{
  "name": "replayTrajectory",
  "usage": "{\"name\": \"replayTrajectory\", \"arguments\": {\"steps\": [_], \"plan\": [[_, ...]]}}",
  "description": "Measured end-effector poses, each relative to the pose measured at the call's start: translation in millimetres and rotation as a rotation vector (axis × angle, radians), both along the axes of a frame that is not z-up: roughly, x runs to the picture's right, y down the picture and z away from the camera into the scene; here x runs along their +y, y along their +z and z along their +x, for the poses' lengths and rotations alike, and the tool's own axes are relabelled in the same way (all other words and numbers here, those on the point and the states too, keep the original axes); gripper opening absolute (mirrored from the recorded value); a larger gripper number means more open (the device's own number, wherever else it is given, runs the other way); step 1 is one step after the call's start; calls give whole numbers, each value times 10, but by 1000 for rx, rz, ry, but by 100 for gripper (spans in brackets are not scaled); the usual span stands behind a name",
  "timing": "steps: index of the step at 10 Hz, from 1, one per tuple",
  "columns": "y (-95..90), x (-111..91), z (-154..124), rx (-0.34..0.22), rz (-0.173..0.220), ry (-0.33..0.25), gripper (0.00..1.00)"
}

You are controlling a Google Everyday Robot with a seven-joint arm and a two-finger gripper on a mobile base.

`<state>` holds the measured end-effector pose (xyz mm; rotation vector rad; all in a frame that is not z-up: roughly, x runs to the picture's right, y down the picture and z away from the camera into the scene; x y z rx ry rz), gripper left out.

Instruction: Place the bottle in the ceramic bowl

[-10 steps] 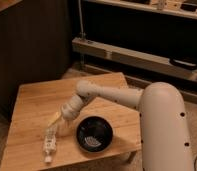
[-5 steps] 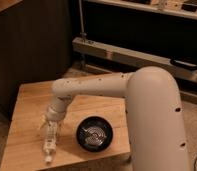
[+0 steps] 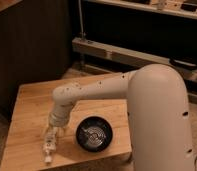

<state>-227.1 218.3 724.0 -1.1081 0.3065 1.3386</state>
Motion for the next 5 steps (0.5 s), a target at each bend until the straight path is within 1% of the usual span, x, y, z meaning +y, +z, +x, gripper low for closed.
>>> {"name": "replayTrajectory", "arguments": {"steps": [2, 5], "plan": [[59, 50, -40, 7, 1, 1, 65], [155, 93, -223, 2, 5, 0, 65]]}}
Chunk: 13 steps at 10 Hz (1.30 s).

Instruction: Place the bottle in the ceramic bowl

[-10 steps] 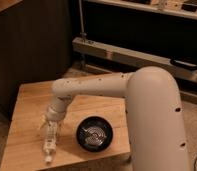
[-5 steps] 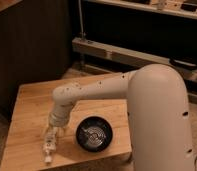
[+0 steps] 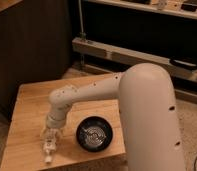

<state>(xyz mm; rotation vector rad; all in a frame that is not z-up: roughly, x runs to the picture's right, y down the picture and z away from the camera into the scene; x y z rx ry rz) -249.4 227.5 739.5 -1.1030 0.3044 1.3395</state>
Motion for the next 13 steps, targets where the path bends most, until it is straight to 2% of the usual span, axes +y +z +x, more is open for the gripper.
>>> {"name": "replayTrajectory", "arguments": {"steps": [2, 6, 9, 13], "plan": [[80, 53, -79, 0, -3, 0, 65], [192, 137, -55, 18, -18, 8, 65], [249, 162, -38, 33, -44, 9, 65], [244, 166, -69, 21, -54, -11, 65]]}}
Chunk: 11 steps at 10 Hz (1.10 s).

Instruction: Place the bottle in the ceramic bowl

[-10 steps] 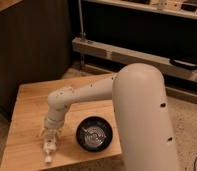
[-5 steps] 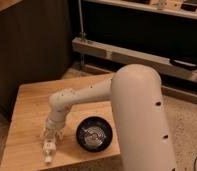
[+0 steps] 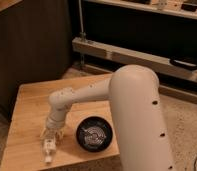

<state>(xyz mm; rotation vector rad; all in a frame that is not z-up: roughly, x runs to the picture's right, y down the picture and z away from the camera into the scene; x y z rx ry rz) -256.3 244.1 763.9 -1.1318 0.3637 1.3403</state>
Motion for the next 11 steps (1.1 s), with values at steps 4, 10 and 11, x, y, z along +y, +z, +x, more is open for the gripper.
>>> {"name": "replayTrajectory", "arguments": {"steps": [4, 10, 11], "plan": [[-22, -19, -19, -8, -1, -29, 35], [-33, 15, 21, 13, 0, -77, 21], [-26, 27, 39, 25, 2, -92, 21]]}}
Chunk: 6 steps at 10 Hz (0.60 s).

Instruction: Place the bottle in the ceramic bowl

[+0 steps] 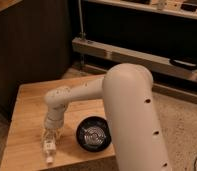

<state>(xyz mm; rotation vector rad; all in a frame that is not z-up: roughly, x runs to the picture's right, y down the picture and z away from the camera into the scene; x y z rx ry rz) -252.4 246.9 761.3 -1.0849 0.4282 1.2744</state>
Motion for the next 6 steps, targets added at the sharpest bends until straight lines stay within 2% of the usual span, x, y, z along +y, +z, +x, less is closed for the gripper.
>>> {"name": "replayTrajectory", "arguments": {"steps": [4, 6], "plan": [[5, 42, -45, 26, 13, -48, 21], [38, 81, -34, 33, 1, -51, 21]]}}
